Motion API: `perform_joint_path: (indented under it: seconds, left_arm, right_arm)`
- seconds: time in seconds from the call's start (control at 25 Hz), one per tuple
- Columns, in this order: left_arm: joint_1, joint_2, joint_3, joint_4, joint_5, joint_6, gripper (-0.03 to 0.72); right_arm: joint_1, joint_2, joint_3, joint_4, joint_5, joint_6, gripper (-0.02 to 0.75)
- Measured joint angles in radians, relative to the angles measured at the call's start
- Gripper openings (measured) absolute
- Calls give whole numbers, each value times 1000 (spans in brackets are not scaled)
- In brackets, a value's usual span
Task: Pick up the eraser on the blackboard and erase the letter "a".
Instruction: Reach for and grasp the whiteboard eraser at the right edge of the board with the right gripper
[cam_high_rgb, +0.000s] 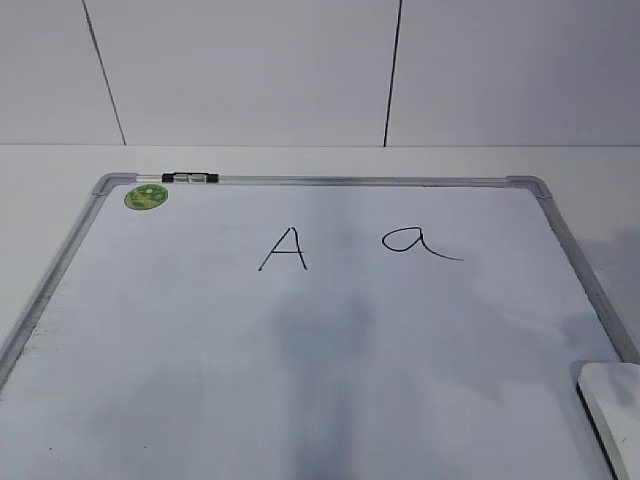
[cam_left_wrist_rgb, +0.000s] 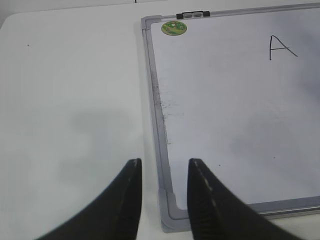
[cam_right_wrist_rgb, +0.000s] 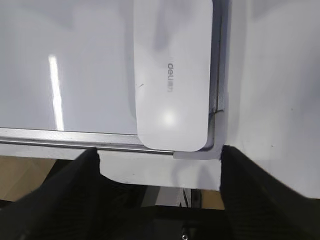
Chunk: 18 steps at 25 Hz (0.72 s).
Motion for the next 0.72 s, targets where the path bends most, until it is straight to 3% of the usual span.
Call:
perform_joint_path:
  seconds: [0.72]
  left_arm:
    - [0,0,0,0,0,0,235]
  right_arm:
    - [0,167,-1,0,-99,-72,592]
